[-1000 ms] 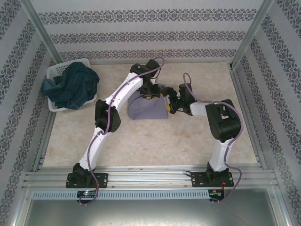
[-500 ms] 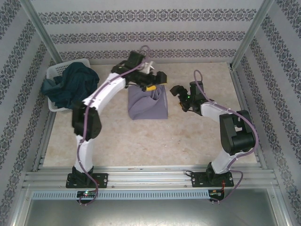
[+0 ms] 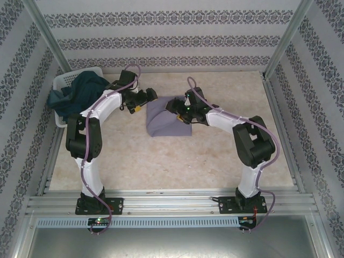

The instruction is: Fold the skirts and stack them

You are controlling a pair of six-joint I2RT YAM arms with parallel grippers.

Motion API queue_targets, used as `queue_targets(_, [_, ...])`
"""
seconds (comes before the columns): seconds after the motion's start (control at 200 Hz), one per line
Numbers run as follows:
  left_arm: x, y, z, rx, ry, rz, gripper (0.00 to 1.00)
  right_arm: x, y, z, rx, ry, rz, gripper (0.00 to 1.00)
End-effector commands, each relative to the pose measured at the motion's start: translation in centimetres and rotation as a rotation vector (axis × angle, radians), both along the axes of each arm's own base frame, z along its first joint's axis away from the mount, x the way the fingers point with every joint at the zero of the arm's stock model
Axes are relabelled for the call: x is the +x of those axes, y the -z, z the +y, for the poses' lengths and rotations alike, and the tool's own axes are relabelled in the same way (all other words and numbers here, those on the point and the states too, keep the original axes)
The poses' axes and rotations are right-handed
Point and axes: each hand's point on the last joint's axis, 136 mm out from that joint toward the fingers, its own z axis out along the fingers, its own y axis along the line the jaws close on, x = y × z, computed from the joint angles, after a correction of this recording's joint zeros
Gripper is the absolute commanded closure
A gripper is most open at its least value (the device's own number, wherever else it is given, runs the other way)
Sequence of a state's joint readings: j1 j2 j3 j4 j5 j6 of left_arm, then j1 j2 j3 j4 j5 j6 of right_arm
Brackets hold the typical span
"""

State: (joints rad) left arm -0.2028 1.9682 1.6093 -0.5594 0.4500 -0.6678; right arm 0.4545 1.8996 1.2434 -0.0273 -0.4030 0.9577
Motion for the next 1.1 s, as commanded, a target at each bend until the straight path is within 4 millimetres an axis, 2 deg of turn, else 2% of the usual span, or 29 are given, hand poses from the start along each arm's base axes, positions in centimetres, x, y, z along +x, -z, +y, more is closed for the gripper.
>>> queue_targets(0.0, [0.1, -0.2, -0.1, 0.006, 0.011, -0.012, 0.00, -1.5, 4.9, -4.0, -0.204, 0.092, 0.138, 0.48])
queue_targets(0.09, [0.1, -1.1, -2.3, -0.051, 0.149, -0.051, 0.00, -1.8, 6.8, -6.6, -0.212, 0.140, 0.164, 0.65])
queue_targets(0.17, [0.2, -1.4, -4.1, -0.005, 0.277, -0.071, 0.00, -1.9, 7.6, -7.2, -0.200, 0.107, 0.184, 0.80])
queue_targets(0.215, [0.3, -1.1, -5.2, 0.020, 0.336, -0.077, 0.00, -1.9, 8.0, -7.4, -0.214, 0.085, 0.190, 0.85])
queue_targets(0.335, [1.1, -0.7, -9.3, -0.053, 0.458, -0.087, 0.00, -2.0, 8.8, -8.5, -0.269, 0.076, 0.203, 0.86])
queue_targets(0.43, [1.8, 0.9, -11.9, -0.107, 0.507, -0.077, 0.00, -1.9, 9.5, -9.5, -0.279, 0.100, 0.220, 0.84])
queue_targets(0.52, [2.2, 3.0, -13.7, -0.131, 0.527, -0.057, 0.00, -1.5, 9.4, -9.4, -0.260, 0.057, 0.203, 0.84])
queue_targets(0.56, [2.3, 4.4, -13.8, -0.103, 0.512, -0.032, 0.00, -1.4, 9.1, -9.4, -0.259, 0.029, 0.200, 0.84])
queue_targets(0.634, [2.5, 7.1, -12.1, 0.001, 0.424, 0.032, 0.00, -1.1, 8.3, -9.5, -0.246, -0.011, 0.199, 0.82])
queue_targets(0.759, [1.5, 9.6, -10.5, -0.007, 0.318, 0.070, 0.00, -0.5, 6.5, -9.8, -0.229, -0.046, 0.187, 0.69])
queue_targets(0.854, [0.1, 10.0, -10.2, -0.060, 0.267, 0.083, 0.00, 0.0, 5.0, -9.6, -0.214, -0.065, 0.170, 0.67])
queue_targets(0.964, [-2.1, 9.4, -11.4, -0.190, 0.211, 0.087, 0.00, 1.1, 4.3, -9.0, -0.213, -0.099, 0.154, 0.70])
queue_targets(1.044, [-4.1, 8.4, -12.4, -0.281, 0.172, 0.085, 0.00, 2.1, 4.0, -7.6, -0.166, -0.146, 0.138, 0.75])
queue_targets(1.094, [-5.3, 6.9, -13.5, -0.333, 0.164, 0.073, 0.00, 2.8, 3.8, -6.5, -0.127, -0.179, 0.126, 0.77])
